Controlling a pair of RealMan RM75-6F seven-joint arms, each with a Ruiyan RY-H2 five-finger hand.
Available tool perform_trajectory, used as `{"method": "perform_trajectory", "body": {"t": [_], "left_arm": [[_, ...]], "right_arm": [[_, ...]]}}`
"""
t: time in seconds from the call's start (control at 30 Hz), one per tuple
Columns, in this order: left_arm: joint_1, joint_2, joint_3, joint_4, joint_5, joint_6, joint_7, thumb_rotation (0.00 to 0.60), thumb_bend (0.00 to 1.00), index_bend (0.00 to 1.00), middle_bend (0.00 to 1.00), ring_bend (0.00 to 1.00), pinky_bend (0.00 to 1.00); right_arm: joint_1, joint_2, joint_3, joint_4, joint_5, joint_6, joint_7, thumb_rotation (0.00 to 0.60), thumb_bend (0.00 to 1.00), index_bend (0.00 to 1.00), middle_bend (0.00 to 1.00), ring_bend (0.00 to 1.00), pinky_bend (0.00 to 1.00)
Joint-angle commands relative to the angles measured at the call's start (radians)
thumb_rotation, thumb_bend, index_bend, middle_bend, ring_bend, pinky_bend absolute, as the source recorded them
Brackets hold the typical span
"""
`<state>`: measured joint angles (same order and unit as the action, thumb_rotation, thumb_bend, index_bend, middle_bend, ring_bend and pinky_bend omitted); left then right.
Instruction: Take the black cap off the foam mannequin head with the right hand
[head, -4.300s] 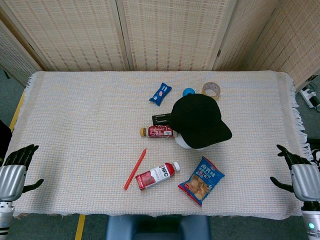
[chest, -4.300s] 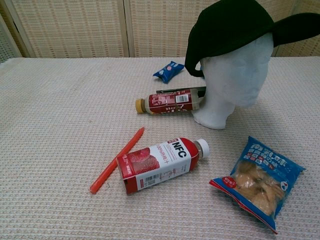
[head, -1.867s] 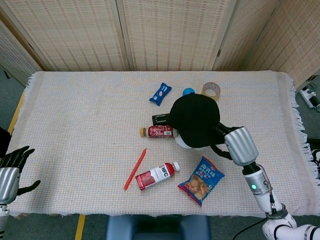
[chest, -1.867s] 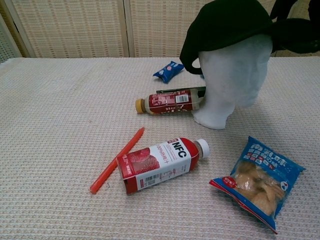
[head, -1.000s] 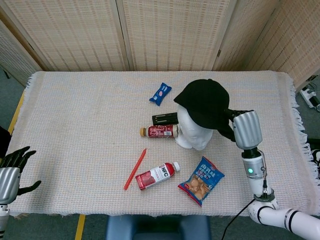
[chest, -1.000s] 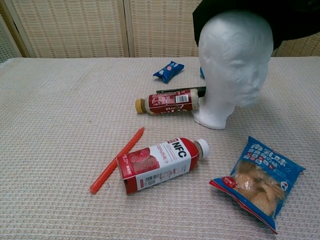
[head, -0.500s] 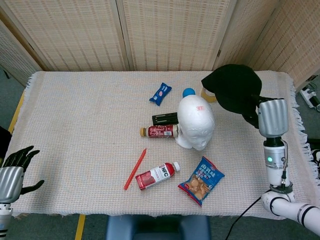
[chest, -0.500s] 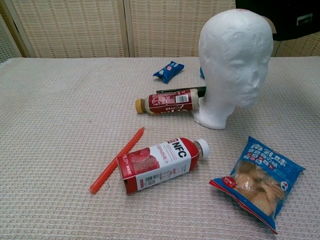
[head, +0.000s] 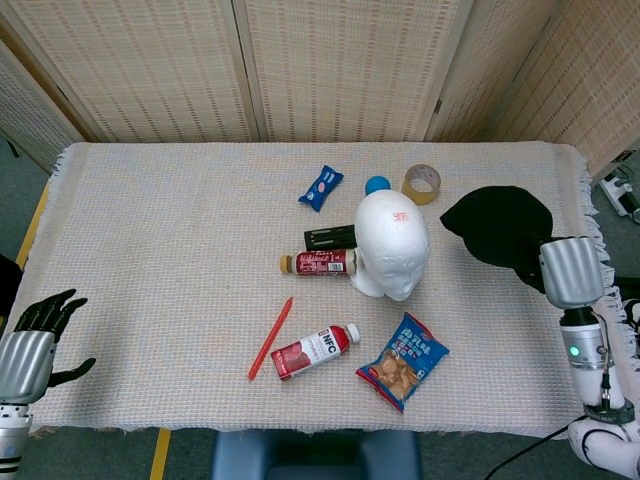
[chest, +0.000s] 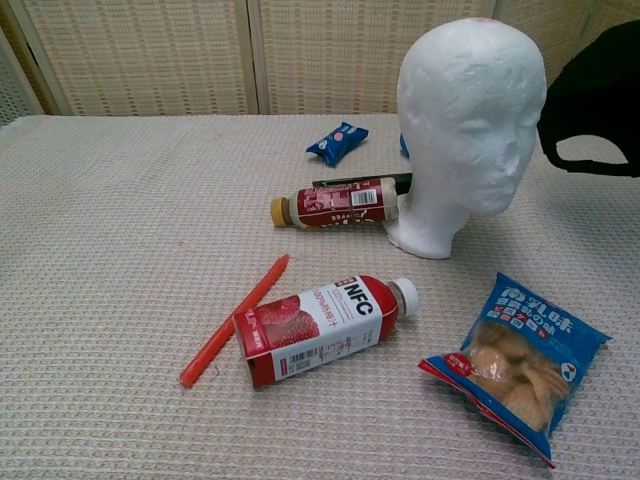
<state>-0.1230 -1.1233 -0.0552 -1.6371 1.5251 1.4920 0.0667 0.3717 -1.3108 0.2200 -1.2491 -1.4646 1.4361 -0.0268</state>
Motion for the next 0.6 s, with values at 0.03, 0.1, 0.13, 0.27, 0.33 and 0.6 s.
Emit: {"method": "perform_trajectory", "body": {"t": [0.03, 0.1, 0.13, 0.27, 0.33, 0.6], "left_arm": [[0.001, 0.002, 0.000, -0.002, -0.001, 0.002, 0.001, 0.600, 0.14, 0.22, 0.16, 0.16, 0.19], [0.007, 0.007, 0.001, -0.009, 0.002, 0.012, 0.006, 0.600, 0.14, 0.22, 0.16, 0.16, 0.19], [0.008, 0.009, 0.002, -0.011, 0.002, 0.014, 0.007, 0.600, 0.14, 0.22, 0.16, 0.16, 0.19], [0.014, 0.015, 0.005, -0.018, -0.002, 0.017, 0.012, 0.600, 0.14, 0.22, 0.16, 0.16, 0.19], [0.015, 0.018, 0.005, -0.021, -0.003, 0.017, 0.014, 0.600, 0.14, 0.22, 0.16, 0.16, 0.19], [0.019, 0.022, 0.007, -0.024, -0.005, 0.019, 0.014, 0.600, 0.14, 0.22, 0.16, 0.16, 0.19]], "right_arm": [[0.009, -0.027, -0.015, 0.035, -0.015, -0.013, 0.007, 0.600, 0.42, 0.82, 0.75, 0.88, 0.97], [0.050, -0.097, -0.022, 0.113, -0.026, -0.057, 0.016, 0.600, 0.42, 0.82, 0.75, 0.88, 0.97], [0.061, -0.121, -0.020, 0.145, -0.026, -0.062, 0.024, 0.600, 0.42, 0.82, 0.75, 0.88, 0.97], [0.098, -0.203, -0.018, 0.256, -0.030, -0.077, 0.059, 0.600, 0.42, 0.82, 0.75, 0.88, 0.97], [0.114, -0.238, -0.015, 0.304, -0.026, -0.089, 0.069, 0.600, 0.42, 0.82, 0.75, 0.87, 0.97], [0.115, -0.278, -0.033, 0.320, 0.024, -0.170, 0.043, 0.600, 0.23, 0.32, 0.49, 0.50, 0.80]]}}
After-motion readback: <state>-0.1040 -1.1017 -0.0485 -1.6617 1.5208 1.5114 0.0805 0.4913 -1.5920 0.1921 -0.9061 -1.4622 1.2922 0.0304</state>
